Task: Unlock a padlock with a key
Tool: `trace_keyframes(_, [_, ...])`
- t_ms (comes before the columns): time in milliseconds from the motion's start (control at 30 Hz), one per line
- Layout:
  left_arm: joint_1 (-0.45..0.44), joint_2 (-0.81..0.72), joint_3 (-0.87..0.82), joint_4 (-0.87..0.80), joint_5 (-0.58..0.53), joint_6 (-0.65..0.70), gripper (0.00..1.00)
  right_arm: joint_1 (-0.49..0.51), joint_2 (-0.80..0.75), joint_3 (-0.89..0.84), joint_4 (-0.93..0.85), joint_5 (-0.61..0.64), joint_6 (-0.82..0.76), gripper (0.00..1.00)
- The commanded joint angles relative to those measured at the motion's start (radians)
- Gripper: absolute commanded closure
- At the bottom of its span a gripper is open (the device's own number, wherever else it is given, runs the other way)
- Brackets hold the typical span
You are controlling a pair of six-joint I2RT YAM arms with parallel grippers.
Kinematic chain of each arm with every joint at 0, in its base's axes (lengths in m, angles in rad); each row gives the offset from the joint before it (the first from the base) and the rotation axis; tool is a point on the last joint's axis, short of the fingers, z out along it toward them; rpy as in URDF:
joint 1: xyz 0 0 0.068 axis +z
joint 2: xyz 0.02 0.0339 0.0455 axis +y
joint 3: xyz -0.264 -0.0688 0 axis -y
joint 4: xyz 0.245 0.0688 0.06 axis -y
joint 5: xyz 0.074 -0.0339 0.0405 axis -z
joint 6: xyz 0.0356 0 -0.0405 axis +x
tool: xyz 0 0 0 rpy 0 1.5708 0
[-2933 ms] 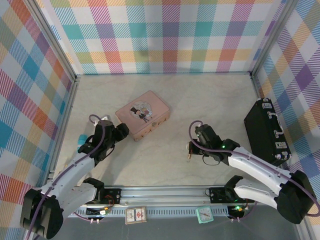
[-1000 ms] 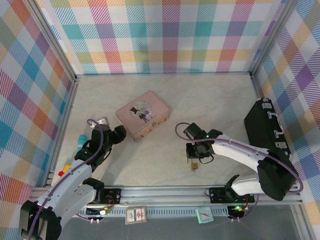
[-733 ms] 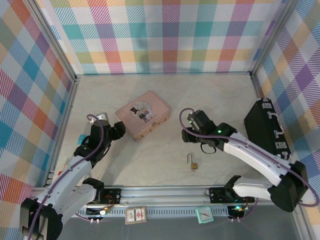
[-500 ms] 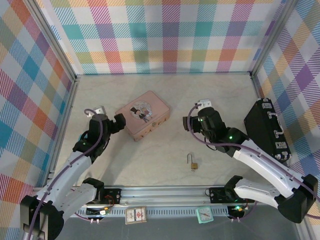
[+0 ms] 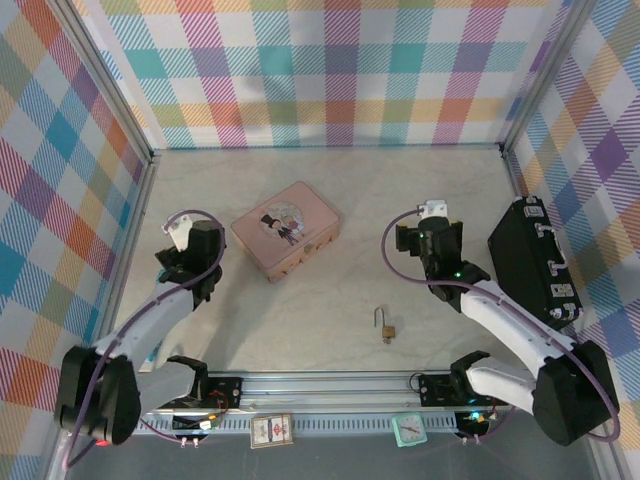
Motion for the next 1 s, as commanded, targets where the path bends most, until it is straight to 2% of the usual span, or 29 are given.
trace_keyframes(0, [0.041,0.076,0.008,0.069,-0.143,0.012,0.0,-0.03,0.032,-0.017,0.123,0.001,-0.037,0.02])
trace_keyframes(100, [0.071,0.124,-0.012,0.146,-0.137,0.034,0.0,-0.04,0.051,-0.018,0.131,-0.005,-0.055,0.02])
trace_keyframes(267, [0.115,0.15,-0.094,0.37,-0.003,0.144,0.0,-0.062,0.084,-0.033,0.146,-0.005,-0.071,0.02])
trace_keyframes(467, [0.117,0.21,-0.132,0.541,0.122,0.204,0.0,-0.089,0.147,-0.07,0.211,-0.001,-0.087,0.02])
trace_keyframes(567, [0.116,0.254,-0.178,0.669,0.144,0.236,0.0,-0.099,0.173,-0.087,0.263,0.0,-0.111,0.02])
trace_keyframes(600, [0.115,0.245,-0.18,0.652,0.169,0.237,0.0,-0.103,0.179,-0.094,0.281,0.0,-0.116,0.02])
trace_keyframes(700, [0.117,0.268,-0.214,0.76,0.195,0.267,0.0,-0.128,0.197,-0.115,0.329,-0.023,-0.118,0.01])
trace_keyframes(767, [0.117,0.324,-0.245,0.898,0.225,0.307,0.0,-0.148,0.205,-0.131,0.361,-0.047,-0.115,0.02])
trace_keyframes(833, [0.114,0.315,-0.228,0.848,0.266,0.311,0.0,-0.169,0.213,-0.138,0.383,-0.084,-0.106,0.02])
trace_keyframes(967, [0.113,0.343,-0.23,0.893,0.364,0.36,0.0,-0.197,0.245,-0.147,0.441,-0.143,-0.104,0.02])
